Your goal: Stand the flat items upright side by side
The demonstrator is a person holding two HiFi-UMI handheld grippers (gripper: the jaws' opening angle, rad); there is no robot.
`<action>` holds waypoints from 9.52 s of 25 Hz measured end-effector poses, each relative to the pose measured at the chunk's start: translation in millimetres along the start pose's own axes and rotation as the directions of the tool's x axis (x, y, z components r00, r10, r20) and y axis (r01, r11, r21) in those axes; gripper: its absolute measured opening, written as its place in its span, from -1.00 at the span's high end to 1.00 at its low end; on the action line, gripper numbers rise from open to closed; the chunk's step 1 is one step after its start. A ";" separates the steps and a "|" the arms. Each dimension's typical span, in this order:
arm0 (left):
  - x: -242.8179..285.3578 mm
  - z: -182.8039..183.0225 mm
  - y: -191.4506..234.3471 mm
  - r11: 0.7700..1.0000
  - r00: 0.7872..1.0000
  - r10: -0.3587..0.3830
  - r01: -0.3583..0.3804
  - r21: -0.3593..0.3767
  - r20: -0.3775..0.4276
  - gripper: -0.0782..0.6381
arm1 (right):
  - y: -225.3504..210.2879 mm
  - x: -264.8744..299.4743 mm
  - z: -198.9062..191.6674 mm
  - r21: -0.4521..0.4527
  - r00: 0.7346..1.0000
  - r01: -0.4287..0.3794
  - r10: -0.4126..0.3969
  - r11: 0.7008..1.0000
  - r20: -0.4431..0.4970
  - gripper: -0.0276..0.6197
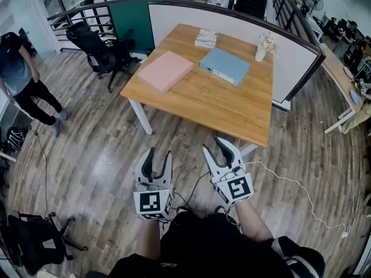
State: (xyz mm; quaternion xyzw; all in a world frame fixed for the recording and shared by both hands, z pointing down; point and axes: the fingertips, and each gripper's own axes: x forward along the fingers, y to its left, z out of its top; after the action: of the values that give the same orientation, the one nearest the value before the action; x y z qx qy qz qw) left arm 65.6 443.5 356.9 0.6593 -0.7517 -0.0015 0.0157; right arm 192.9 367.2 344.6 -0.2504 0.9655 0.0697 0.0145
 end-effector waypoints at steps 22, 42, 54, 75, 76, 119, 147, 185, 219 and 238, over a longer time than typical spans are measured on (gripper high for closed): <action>110.1 -8.6 91.4 0.998 0.999 -0.041 0.040 -0.056 -0.006 0.08 | -45.5 121.8 -32.5 0.036 0.997 0.057 -0.055 0.998 -0.055 0.18; 332.8 -14.4 171.7 0.998 0.994 0.012 -0.018 -0.057 -0.111 0.08 | -175.5 320.4 -80.1 0.217 0.995 -0.019 0.040 0.976 -0.095 0.13; 444.7 -48.4 220.7 0.997 0.978 -0.054 0.043 -0.060 -0.202 0.08 | -211.2 401.6 -139.7 0.302 0.976 0.048 0.020 0.952 -0.218 0.11; 620.0 -162.6 267.4 0.890 0.718 -0.434 0.436 -0.134 -0.545 0.04 | -237.5 507.4 -270.0 0.397 0.818 0.401 -0.127 0.826 -0.561 0.06; 624.2 -167.7 268.3 0.883 0.703 -0.443 0.449 -0.137 -0.557 0.04 | -237.2 507.7 -275.7 0.401 0.808 0.420 -0.134 0.814 -0.573 0.05; 674.8 -292.6 294.7 0.773 0.245 -0.540 0.524 -0.358 -0.805 -0.24 | -241.5 520.3 -395.9 0.534 0.649 0.674 -0.064 0.510 -0.758 -0.14; 606.2 -282.5 261.8 0.916 0.495 -0.396 0.277 -0.291 -0.773 -0.24 | -270.1 494.3 -378.3 0.458 0.692 0.388 0.076 0.800 -0.718 -0.09; 690.2 -152.8 262.9 0.905 0.835 -0.369 0.422 0.047 -0.408 -0.22 | -340.0 548.8 -259.1 0.134 0.860 0.424 -0.351 0.896 -0.371 -0.06; 703.2 -125.5 270.9 0.876 0.899 -0.372 0.423 0.232 -0.232 -0.23 | -340.7 558.9 -227.3 0.065 0.847 0.501 -0.473 0.863 -0.243 -0.03; 676.7 -129.5 279.7 0.891 0.920 -0.341 0.382 0.247 -0.191 -0.21 | -319.7 553.7 -227.1 0.030 0.858 0.477 -0.459 0.878 -0.230 -0.03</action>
State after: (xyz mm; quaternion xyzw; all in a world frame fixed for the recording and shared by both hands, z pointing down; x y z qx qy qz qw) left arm -296.4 -188.4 507.5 0.7818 -0.6051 0.1487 -0.0241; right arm -134.4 -208.2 493.8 -0.4827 0.8735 -0.0048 -0.0631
